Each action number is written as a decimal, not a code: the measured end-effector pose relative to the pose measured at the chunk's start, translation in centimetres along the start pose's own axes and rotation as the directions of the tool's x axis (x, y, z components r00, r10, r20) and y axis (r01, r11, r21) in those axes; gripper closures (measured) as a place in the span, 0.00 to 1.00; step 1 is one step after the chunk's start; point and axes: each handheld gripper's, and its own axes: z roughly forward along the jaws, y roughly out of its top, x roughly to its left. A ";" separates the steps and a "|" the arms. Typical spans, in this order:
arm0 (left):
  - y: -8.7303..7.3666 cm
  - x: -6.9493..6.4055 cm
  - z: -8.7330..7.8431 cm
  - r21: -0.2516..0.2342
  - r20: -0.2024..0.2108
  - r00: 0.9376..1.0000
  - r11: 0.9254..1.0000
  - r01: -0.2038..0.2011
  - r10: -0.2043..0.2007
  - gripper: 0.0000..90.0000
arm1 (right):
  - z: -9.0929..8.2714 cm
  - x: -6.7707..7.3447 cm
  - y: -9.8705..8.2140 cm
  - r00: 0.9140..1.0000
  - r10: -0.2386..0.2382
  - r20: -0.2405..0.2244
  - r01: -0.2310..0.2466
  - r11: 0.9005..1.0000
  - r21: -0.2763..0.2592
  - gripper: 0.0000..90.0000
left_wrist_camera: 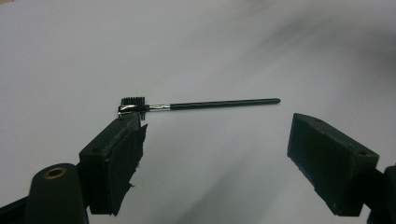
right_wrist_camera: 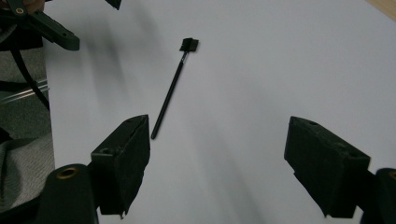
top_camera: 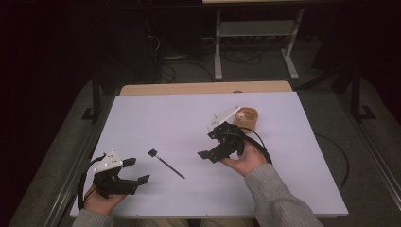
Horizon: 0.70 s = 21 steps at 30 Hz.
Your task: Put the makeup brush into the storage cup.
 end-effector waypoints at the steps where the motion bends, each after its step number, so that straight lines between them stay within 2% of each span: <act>1: 0.0 0.0 0.0 0.002 0.000 1.000 1.000 -0.002 0.002 0.20 | 0.0 0.0 0.0 1.000 0.000 0.000 0.000 1.000 0.000 0.24; 4: 0.0 0.2 -0.1 -0.003 -0.002 1.000 1.000 0.005 -0.005 0.20 | 1.3 0.1 1.1 1.000 -0.012 -0.017 0.013 1.000 0.027 0.25; 9: 0.0 0.2 -0.2 -0.007 -0.004 1.000 1.000 0.005 -0.005 0.20 | 2.4 0.4 2.0 0.999 -0.020 -0.033 0.021 0.999 0.036 0.26; 12: -0.1 0.3 -0.2 -0.005 -0.006 1.000 1.000 -0.001 0.001 0.20 | 3.6 0.5 2.9 0.998 -0.059 -0.038 0.061 0.997 0.051 0.28; 19: -0.1 0.4 -0.3 0.006 -0.008 1.000 1.000 -0.008 0.008 0.20 | 5.5 1.0 4.0 0.996 -0.067 -0.058 0.072 0.994 0.079 0.31; 21: -0.1 0.3 -0.3 -0.004 -0.005 1.000 1.000 0.007 -0.007 0.20 | 6.0 1.2 4.2 0.996 -0.061 -0.061 0.066 0.994 0.087 0.33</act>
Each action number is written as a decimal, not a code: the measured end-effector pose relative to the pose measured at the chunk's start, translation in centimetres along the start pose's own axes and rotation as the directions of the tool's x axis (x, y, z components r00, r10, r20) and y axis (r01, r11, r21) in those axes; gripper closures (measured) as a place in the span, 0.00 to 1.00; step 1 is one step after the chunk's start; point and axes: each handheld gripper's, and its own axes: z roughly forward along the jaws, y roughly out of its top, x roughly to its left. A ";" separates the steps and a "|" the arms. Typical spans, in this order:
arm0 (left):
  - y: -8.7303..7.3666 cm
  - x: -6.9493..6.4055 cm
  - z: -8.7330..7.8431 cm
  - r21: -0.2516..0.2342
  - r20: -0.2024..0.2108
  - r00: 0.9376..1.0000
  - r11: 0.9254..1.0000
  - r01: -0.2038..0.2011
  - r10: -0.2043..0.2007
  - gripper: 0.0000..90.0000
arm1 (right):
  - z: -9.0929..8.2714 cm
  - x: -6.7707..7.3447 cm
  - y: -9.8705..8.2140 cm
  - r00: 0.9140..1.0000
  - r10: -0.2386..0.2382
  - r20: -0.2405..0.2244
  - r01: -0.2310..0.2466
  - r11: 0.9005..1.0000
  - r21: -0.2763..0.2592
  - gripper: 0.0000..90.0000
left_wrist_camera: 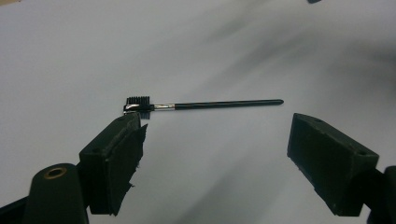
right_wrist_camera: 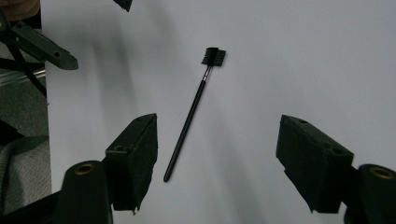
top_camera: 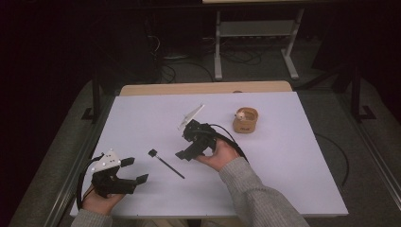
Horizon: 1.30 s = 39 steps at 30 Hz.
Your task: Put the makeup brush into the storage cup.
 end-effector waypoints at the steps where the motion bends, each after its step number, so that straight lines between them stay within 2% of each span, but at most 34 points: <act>1: 0.0 -0.1 0.0 -0.005 0.001 1.000 1.000 0.007 -0.007 0.20 | 0.3 0.0 0.1 1.000 -0.002 -0.004 0.002 1.000 0.003 0.34; 9: 0.0 0.0 0.0 0.001 -0.001 1.000 1.000 -0.002 0.002 0.20 | 2.4 0.3 0.7 1.000 0.021 -0.018 -0.020 0.997 0.076 0.40; 20: 0.0 0.0 0.0 0.000 0.000 1.000 1.000 -0.003 0.003 0.20 | 4.8 0.9 1.4 0.999 0.021 -0.027 -0.018 0.993 0.113 0.49; 23: 0.0 0.1 0.0 0.001 -0.001 1.000 1.000 -0.005 0.005 0.20 | 5.5 1.0 1.4 0.999 0.028 -0.028 -0.024 0.990 0.142 0.52; 32: 0.0 0.0 0.0 -0.003 -0.002 1.000 1.000 -0.003 0.003 0.20 | 6.7 1.4 1.5 0.999 0.041 -0.032 -0.035 0.983 0.181 0.56; 39: -0.1 0.1 0.0 -0.001 0.000 1.000 1.000 0.001 -0.001 0.20 | 8.0 1.7 1.0 0.997 0.063 -0.051 -0.051 0.978 0.205 0.63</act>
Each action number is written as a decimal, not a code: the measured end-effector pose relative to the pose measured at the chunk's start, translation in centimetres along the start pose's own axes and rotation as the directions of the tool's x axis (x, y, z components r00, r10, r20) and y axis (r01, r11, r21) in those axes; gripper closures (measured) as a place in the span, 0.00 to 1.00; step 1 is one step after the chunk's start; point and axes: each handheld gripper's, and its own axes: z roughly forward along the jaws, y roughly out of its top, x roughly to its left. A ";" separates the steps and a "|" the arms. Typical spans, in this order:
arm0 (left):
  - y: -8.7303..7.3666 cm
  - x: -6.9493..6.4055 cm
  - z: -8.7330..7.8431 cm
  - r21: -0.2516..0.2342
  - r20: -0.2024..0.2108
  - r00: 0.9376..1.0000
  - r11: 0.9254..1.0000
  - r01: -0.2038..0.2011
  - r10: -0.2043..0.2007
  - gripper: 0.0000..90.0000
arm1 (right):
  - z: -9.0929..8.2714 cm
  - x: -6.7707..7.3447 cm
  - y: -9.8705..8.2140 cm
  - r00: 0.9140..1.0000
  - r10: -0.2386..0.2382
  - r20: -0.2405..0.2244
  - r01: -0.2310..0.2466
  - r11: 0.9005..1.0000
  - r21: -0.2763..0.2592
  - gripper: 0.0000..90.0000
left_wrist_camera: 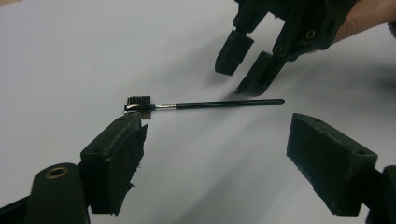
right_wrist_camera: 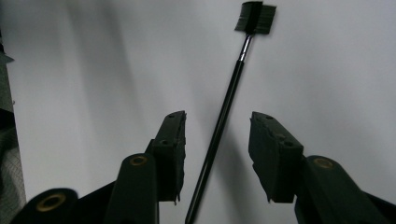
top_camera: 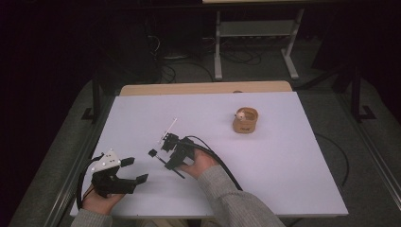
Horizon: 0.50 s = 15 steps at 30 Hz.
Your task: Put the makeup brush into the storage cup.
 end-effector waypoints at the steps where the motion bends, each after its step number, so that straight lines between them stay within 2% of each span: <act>1: 0.0 0.0 0.0 0.000 0.001 1.000 1.000 0.000 0.000 0.20 | 0.2 0.1 0.0 1.000 0.001 -0.001 -0.001 1.000 0.004 0.64; 15: -0.1 0.0 0.2 0.004 0.001 1.000 1.000 -0.001 0.001 0.20 | 1.8 0.3 -0.3 1.000 -0.011 0.011 0.010 0.996 0.089 0.79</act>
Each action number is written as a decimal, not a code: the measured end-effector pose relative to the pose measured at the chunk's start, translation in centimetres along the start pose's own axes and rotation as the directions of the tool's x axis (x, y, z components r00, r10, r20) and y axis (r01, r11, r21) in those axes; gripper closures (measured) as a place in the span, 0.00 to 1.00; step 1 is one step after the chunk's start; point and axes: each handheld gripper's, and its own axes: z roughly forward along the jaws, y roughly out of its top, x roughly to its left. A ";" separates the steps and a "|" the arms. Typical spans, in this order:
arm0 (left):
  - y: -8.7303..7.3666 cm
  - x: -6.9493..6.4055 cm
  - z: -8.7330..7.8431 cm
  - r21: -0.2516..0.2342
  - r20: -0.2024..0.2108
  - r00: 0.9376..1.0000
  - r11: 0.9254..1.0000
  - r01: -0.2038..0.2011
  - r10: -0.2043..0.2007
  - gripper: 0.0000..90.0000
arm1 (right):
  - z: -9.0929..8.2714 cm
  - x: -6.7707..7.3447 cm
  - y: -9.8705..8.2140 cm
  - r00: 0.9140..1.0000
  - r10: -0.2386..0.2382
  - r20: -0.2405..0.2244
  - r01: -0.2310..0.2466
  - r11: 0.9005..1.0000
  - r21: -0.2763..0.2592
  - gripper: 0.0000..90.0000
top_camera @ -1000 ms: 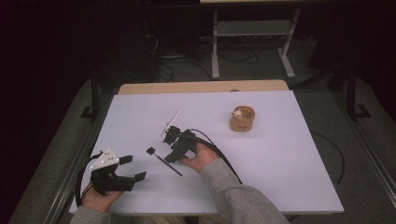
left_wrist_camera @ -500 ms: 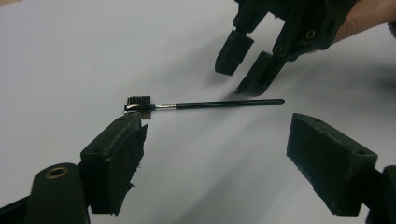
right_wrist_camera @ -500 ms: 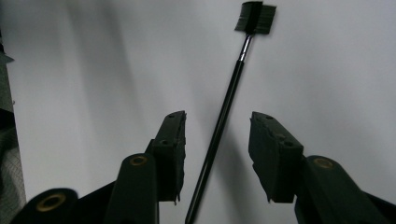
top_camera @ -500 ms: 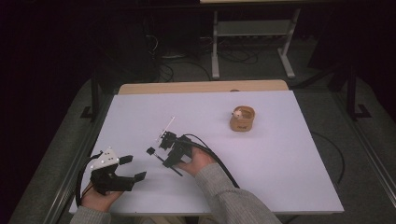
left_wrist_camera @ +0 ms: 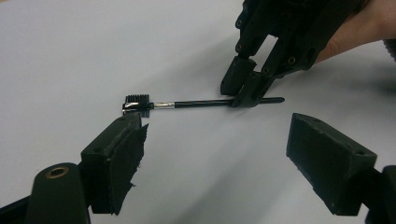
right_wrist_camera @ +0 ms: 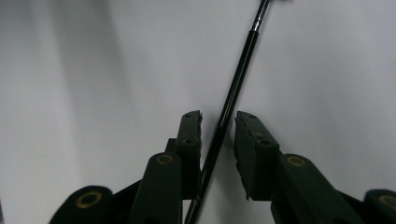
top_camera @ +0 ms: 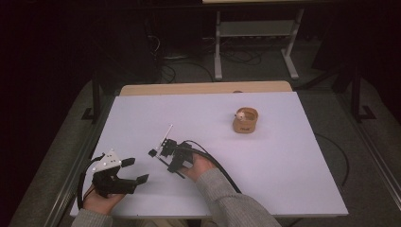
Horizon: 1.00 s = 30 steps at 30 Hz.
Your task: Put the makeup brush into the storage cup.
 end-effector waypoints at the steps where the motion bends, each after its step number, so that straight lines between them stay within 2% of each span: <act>1: 0.0 0.0 0.0 -0.001 -0.001 1.000 1.000 0.000 0.000 0.20 | 0.1 0.0 0.0 1.000 0.002 0.004 -0.002 1.000 0.006 0.80; 5: 0.0 0.0 0.0 0.002 0.000 1.000 1.000 -0.001 0.001 0.20 | 0.1 0.1 0.1 1.000 0.007 0.015 -0.007 1.000 0.017 0.83; 9: 0.0 0.1 0.0 0.000 -0.001 1.000 1.000 -0.004 0.004 0.21 | 0.2 0.3 0.2 0.999 -0.021 0.046 0.020 1.000 0.022 0.88; 10: 0.0 0.1 -0.1 -0.004 -0.001 1.000 1.000 0.005 -0.005 0.20 | 0.2 0.3 0.2 0.999 -0.012 0.044 0.011 1.000 0.024 0.89; 16: -0.1 0.2 -0.1 -0.007 -0.007 1.000 1.000 0.002 -0.002 0.20 | 0.2 0.3 0.4 0.998 0.024 0.054 -0.025 0.999 0.031 0.91; 20: -0.1 0.2 -0.1 -0.007 -0.009 1.000 1.000 0.004 -0.004 0.21 | 0.2 0.3 0.5 0.998 0.034 0.054 -0.036 0.999 0.039 0.92; 27: -0.1 0.3 -0.1 -0.009 -0.009 1.000 1.000 0.006 -0.006 0.21 | 0.3 -0.3 0.6 0.999 0.049 0.020 -0.050 0.998 0.048 0.94; 30: -0.2 0.4 -0.1 -0.009 -0.009 1.000 1.000 0.007 -0.007 0.21 | 0.2 -0.3 0.7 0.999 0.039 0.022 -0.040 0.998 0.055 0.94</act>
